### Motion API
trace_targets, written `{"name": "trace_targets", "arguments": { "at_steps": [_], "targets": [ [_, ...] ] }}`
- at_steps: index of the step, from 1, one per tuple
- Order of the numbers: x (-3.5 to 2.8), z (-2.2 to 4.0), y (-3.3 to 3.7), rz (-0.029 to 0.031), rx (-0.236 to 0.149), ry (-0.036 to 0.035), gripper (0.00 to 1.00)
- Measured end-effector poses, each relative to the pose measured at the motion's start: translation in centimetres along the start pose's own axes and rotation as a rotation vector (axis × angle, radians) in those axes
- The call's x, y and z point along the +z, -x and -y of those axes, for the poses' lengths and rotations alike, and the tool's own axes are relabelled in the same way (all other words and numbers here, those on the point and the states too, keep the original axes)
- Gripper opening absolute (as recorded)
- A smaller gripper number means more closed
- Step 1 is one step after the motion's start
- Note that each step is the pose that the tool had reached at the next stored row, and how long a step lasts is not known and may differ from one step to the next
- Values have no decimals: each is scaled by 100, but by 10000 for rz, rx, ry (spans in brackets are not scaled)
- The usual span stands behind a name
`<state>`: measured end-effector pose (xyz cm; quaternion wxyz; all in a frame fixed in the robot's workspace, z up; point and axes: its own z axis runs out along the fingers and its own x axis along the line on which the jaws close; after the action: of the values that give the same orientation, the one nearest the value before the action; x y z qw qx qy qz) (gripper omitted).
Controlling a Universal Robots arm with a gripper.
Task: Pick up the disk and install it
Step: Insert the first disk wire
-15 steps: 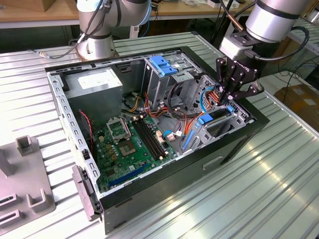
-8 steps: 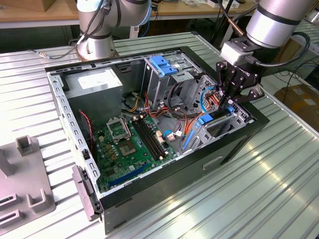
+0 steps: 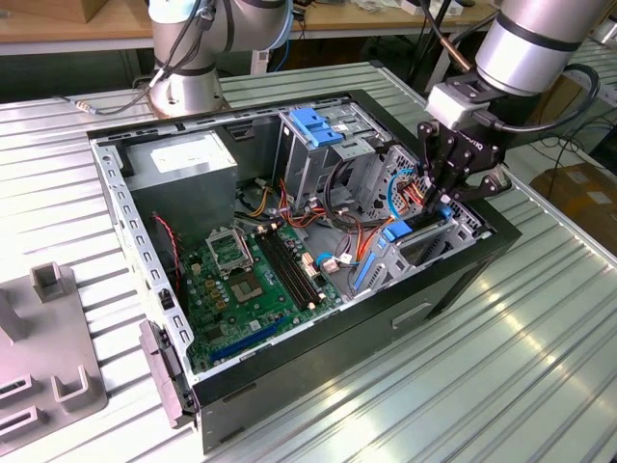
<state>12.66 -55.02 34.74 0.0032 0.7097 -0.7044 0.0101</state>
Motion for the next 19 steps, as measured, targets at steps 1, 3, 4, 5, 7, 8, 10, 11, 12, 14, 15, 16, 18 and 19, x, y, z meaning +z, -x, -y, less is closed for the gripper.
{"name": "trace_targets", "arguments": {
  "at_steps": [1,3,4,5,7,8,10,11,12,14,15,16,18,19],
  "targets": [
    [0,0,-1,0,0,0,17],
    [0,0,-8,-1,0,0,17],
    [1,0,-9,0,1,0,17],
    [1,-3,-9,-1,0,0,17],
    [2,-5,-9,-1,-1,0,17],
    [2,-6,-9,-1,0,0,17],
    [4,-7,-9,-2,0,0,17],
    [4,-7,-9,-3,0,0,17],
    [6,-7,-9,-3,0,0,17],
    [11,-7,-9,-2,0,0,17],
    [12,-7,-9,-3,0,0,17],
    [14,-7,-9,-3,0,0,17],
    [23,-7,-9,2,0,-1,17],
    [25,-7,-10,-2,0,0,17]
  ]
}}
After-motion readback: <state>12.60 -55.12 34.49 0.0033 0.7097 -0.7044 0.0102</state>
